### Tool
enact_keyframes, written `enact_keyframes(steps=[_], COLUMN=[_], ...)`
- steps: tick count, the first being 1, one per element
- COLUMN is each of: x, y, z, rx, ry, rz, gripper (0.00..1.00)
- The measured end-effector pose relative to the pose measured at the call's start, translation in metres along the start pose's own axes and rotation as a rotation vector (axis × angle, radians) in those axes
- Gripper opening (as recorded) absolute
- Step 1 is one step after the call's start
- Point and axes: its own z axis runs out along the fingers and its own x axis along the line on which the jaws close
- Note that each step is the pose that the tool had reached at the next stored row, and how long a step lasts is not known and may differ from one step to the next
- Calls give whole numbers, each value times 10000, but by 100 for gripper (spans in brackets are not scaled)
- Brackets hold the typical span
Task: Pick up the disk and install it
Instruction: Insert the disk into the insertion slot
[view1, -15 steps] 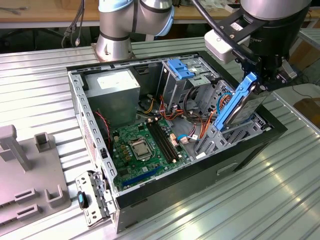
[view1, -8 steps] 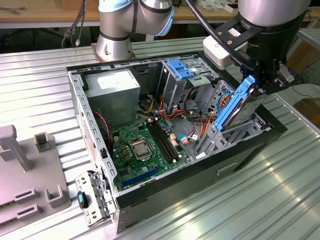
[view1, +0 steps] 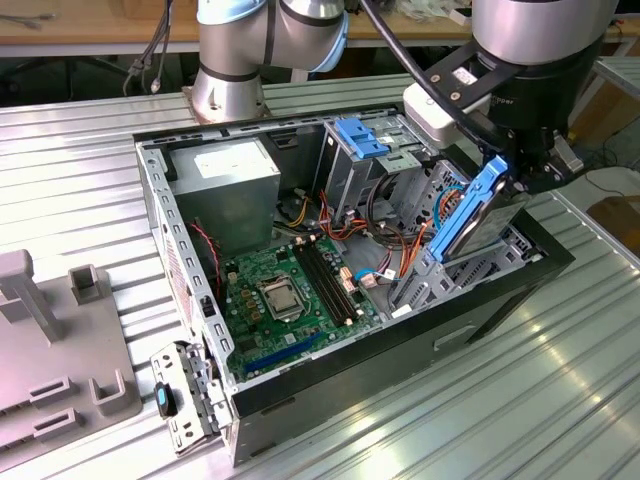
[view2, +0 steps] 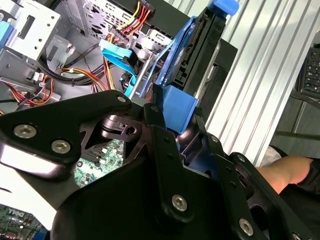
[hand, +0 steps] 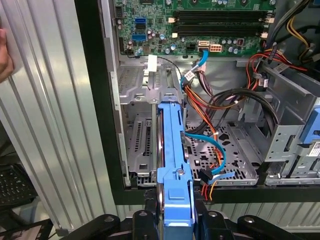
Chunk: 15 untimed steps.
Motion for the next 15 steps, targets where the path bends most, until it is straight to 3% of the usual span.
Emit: enact_keyframes(steps=[7, 15], x=[5, 7], y=[31, 33], z=[48, 51], rx=[47, 59], ry=[-12, -13], rz=[-19, -22], gripper=[37, 38])
